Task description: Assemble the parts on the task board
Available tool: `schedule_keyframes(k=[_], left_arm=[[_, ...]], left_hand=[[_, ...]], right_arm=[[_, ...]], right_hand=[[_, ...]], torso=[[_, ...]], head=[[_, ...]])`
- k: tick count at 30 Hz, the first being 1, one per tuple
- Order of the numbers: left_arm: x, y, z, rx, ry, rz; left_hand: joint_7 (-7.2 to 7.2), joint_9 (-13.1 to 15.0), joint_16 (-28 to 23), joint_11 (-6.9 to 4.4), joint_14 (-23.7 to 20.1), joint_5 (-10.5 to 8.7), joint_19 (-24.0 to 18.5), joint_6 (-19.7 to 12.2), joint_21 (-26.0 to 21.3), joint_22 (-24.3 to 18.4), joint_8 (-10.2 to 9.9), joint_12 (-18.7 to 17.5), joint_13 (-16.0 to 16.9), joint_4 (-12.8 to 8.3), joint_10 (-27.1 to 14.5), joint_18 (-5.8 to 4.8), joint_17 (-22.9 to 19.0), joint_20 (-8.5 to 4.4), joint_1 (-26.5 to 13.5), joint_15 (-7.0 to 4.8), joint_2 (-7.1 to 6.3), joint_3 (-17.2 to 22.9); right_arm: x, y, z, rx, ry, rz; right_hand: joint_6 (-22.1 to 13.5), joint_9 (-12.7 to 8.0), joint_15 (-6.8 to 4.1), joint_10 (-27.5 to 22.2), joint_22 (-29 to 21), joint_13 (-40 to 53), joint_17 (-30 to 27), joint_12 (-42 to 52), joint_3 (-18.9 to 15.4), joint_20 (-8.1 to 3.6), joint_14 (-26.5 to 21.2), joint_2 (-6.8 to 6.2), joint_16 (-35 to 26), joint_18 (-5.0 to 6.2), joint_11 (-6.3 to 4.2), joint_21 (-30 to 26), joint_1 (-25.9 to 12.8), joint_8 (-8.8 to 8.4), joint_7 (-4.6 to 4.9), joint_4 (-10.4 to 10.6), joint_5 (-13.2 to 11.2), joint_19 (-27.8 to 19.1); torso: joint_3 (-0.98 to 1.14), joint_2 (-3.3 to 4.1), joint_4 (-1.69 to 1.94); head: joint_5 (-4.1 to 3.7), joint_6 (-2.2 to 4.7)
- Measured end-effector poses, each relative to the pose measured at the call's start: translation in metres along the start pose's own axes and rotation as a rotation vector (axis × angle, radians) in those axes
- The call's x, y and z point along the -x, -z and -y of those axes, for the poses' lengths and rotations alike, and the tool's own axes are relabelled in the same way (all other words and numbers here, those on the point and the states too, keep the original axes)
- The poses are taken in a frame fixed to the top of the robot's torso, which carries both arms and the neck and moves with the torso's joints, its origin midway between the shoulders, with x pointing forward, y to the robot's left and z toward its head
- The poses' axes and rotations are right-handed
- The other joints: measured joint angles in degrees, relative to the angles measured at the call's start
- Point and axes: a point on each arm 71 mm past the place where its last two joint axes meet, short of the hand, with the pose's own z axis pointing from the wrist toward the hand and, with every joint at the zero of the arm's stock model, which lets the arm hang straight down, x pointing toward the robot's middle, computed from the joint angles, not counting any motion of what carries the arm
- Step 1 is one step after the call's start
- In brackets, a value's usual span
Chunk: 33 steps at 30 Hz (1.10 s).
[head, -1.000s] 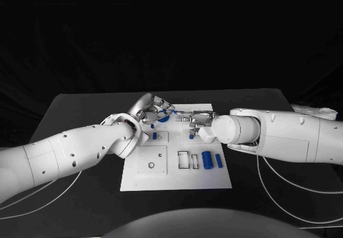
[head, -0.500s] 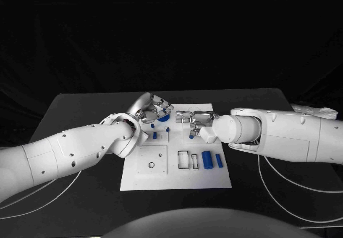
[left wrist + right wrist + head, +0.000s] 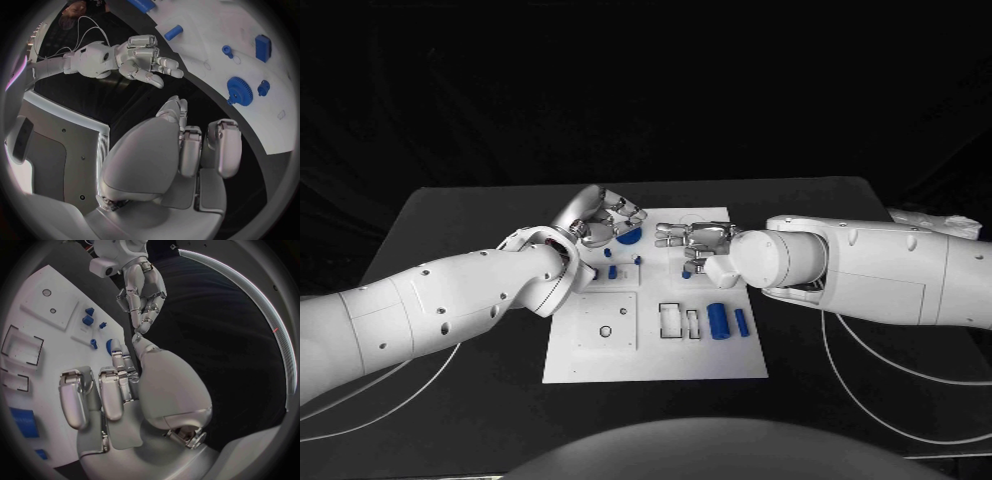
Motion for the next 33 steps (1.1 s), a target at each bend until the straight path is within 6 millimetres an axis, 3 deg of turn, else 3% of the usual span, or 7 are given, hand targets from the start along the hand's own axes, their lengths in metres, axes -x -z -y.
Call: schedule_keyframes(k=[3,6,18,25,30,33], left_arm=[[0.004,0.002,-0.003,0.004,-0.005,0.011],[0.010,0.005,-0.006,0.008,-0.012,0.027],[0.040,0.018,-0.018,0.015,-0.059,0.137],[0.051,0.023,-0.020,0.010,-0.076,0.175],[0.055,0.025,-0.021,0.007,-0.085,0.193],[0.057,0.025,-0.021,0.003,-0.089,0.201]], left_hand=[[0.00,0.0,0.0,0.00,0.0,-0.44,0.0,0.0,0.0,0.0,-0.1,0.0,0.0,0.0,0.0,0.00,0.0,0.00,-0.9,-0.01,-0.32,0.0],[0.25,-0.1,0.0,0.08,0.0,-0.44,0.0,-0.4,0.2,0.0,-0.6,0.0,0.0,0.0,-0.1,0.01,0.0,0.00,-2.8,-0.01,-0.72,0.0],[0.19,-0.4,0.0,0.21,0.0,-0.44,0.0,-1.5,0.7,0.0,-1.3,0.0,0.0,0.0,-0.2,0.00,0.0,0.00,-5.0,-0.02,-1.36,-0.7],[0.19,-0.4,0.0,0.20,0.0,-0.44,0.0,-1.5,1.9,0.0,-1.6,0.0,0.0,0.1,-0.2,0.00,0.0,0.00,-5.6,-0.01,-1.42,-0.8],[0.19,-0.4,0.0,0.20,0.0,-0.44,0.0,-1.5,2.4,0.0,-1.6,0.0,0.0,0.0,-0.2,0.01,0.0,0.00,-6.1,-0.01,-1.44,-1.0],[0.19,-0.4,0.0,0.21,0.0,-0.43,0.0,-1.5,2.4,0.0,-1.6,0.0,0.0,0.0,-0.2,0.00,0.0,0.00,-6.1,-0.01,-1.44,-1.0]], right_arm=[[0.001,0.000,-0.002,0.030,0.066,0.001],[0.001,-0.001,-0.006,0.074,0.163,0.002],[-0.018,-0.007,-0.026,0.361,0.828,-0.001],[-0.030,-0.009,-0.037,0.487,1.092,0.012],[-0.041,-0.014,-0.046,0.557,1.256,0.011],[-0.051,-0.016,-0.049,0.604,1.386,-0.003]], right_hand=[[0.6,0.1,0.00,-0.1,0.0,0.0,0.0,0.3,0.3,0.00,0.0,0.98,0.0,0.00,-0.09,0.0,0.4,0.41,-0.56,-0.3,0.0,0.0],[0.7,0.1,0.00,-0.1,0.0,0.0,0.0,0.3,0.3,0.00,0.0,1.37,0.0,0.00,-0.09,0.0,0.8,0.43,-0.44,-0.3,-0.3,0.0],[0.4,-0.2,0.00,0.7,0.0,0.1,0.0,1.0,0.4,0.02,0.0,2.18,0.0,0.00,0.10,0.0,1.6,0.09,-0.76,-0.4,-0.5,0.0],[0.7,-0.5,0.00,2.0,0.0,0.1,0.0,1.3,0.0,0.20,0.0,1.89,0.0,0.00,-0.11,0.0,1.3,0.09,-1.10,0.0,-0.5,0.2],[-0.4,-1.0,0.00,1.8,0.0,0.0,0.0,1.1,-0.2,0.20,0.0,1.69,0.0,0.01,0.06,0.0,1.1,-0.27,-2.71,0.2,-0.5,0.2],[-1.8,-1.6,-0.06,0.5,0.0,0.0,0.0,0.2,0.1,0.20,0.0,1.13,0.0,0.01,-0.30,0.0,1.6,-0.47,-4.55,-0.1,-0.5,0.2]], torso=[[0.00,0.00,0.03],[0.00,0.00,0.05],[-0.02,-0.03,0.21],[-0.07,-0.01,0.31],[-0.10,0.02,0.35],[-0.08,0.04,0.35]], head=[[0.05,0.07],[0.13,0.10],[0.41,0.20],[0.66,0.32],[0.83,0.24],[0.92,0.18]])
